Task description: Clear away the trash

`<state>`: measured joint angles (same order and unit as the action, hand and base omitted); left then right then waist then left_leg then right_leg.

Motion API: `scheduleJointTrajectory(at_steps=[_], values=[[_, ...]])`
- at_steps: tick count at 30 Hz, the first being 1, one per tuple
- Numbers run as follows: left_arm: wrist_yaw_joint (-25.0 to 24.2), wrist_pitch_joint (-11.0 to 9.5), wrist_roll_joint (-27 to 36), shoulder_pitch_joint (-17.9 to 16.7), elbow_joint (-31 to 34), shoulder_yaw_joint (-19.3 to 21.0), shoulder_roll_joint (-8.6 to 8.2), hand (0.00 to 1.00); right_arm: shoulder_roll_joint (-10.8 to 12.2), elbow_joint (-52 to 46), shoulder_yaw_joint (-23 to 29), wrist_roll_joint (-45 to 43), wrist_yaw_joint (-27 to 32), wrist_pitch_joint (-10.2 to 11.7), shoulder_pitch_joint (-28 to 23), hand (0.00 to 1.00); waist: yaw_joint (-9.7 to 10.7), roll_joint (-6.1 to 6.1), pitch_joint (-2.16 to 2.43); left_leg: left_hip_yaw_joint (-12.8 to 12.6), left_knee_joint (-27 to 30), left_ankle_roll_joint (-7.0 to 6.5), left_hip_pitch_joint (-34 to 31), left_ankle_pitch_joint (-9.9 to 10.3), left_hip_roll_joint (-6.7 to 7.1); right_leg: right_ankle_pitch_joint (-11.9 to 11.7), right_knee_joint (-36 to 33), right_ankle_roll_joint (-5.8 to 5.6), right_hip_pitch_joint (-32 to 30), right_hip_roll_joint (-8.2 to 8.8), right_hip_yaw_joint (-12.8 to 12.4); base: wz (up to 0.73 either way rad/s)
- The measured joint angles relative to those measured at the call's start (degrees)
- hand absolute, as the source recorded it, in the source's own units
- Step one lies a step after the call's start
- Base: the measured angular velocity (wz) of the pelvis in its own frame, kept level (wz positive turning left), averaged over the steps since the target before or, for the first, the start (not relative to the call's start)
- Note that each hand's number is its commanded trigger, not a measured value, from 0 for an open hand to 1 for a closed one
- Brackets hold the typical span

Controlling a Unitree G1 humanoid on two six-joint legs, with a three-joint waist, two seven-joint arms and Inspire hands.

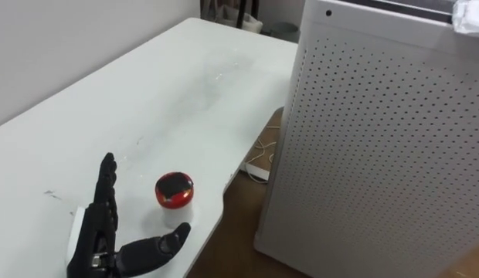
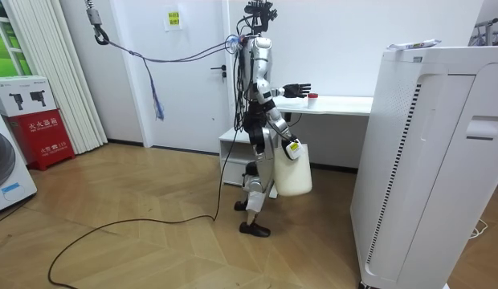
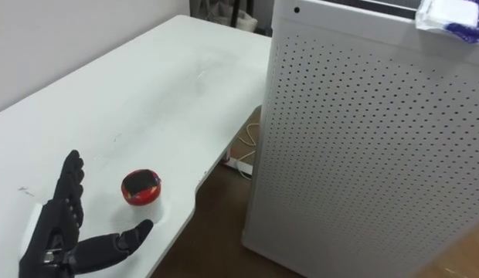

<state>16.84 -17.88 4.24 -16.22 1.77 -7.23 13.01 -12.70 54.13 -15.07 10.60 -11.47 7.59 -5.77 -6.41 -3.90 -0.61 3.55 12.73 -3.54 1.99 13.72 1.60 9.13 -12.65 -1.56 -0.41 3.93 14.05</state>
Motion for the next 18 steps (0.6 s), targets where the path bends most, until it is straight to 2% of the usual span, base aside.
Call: scheduleJointTrajectory(at_steps=[6, 13, 18], values=[[-0.27, 0.31, 0.19, 0.05, -1.18, -0.31, -0.13, 0.00, 0.12, -0.33, 0.02, -0.71, -0.76, -0.07, -0.09, 1.00, 0.47, -0.61, -0.25, -0.22, -0.09, 0.00, 0.58, 0.01, -0.05, -0.01, -0.02, -0.01, 0.48, -0.03, 0.02, -0.02], [0.02, 0.32, 0.16, 0.37, -2.49, -0.86, -0.13, 0.00, 0.51, -1.27, 0.01, -0.73, -1.83, -0.08, -0.12, 1.00, 1.62, -0.43, -0.18, -0.28, -0.06, 0.00, 0.60, 0.01, -0.05, -0.03, -0.04, 0.00, 0.54, -0.08, 0.05, 0.00], [0.31, 0.33, 0.39, 0.72, -2.49, -0.84, -0.35, 0.00, 0.49, -3.44, 0.07, -0.80, -1.70, -0.07, -1.08, 1.00, 1.72, 0.05, 0.05, -0.34, -0.02, 0.00, 0.67, 0.01, -0.06, -0.03, 0.02, 0.00, 0.60, -0.08, -0.06, 0.00]])
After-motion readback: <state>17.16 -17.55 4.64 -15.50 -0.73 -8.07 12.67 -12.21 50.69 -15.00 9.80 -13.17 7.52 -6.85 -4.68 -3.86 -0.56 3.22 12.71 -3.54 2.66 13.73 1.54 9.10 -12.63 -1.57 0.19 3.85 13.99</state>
